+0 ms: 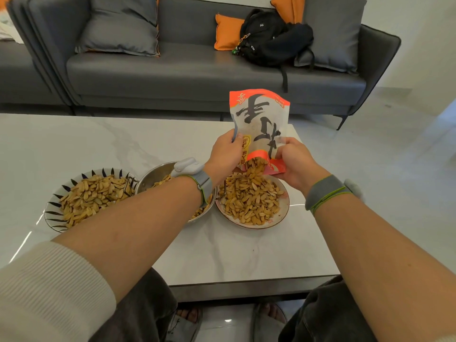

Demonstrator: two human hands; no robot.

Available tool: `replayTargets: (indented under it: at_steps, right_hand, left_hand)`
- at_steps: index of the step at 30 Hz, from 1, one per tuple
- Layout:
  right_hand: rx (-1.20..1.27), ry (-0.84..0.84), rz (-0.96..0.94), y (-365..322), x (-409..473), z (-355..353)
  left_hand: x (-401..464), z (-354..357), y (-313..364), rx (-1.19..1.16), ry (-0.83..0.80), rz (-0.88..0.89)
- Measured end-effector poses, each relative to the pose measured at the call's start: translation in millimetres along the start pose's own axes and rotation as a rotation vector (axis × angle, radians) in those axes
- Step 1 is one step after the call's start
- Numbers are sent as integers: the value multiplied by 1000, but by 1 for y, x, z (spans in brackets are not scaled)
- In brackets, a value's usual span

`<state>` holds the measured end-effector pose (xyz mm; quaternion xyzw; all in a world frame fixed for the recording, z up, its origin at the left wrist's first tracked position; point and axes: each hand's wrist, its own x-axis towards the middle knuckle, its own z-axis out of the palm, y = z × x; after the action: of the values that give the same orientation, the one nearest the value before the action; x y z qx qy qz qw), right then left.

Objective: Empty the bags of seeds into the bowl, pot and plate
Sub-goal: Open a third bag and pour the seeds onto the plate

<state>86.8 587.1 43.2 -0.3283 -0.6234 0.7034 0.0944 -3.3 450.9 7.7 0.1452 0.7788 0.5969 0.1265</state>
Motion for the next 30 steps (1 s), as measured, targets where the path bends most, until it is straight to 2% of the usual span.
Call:
replayTargets:
  at_steps: [30]
  right_hand:
    - [-2, -10, -17, -1, 2, -4]
  left_hand:
    - [-1, 0, 3, -21, 0, 33]
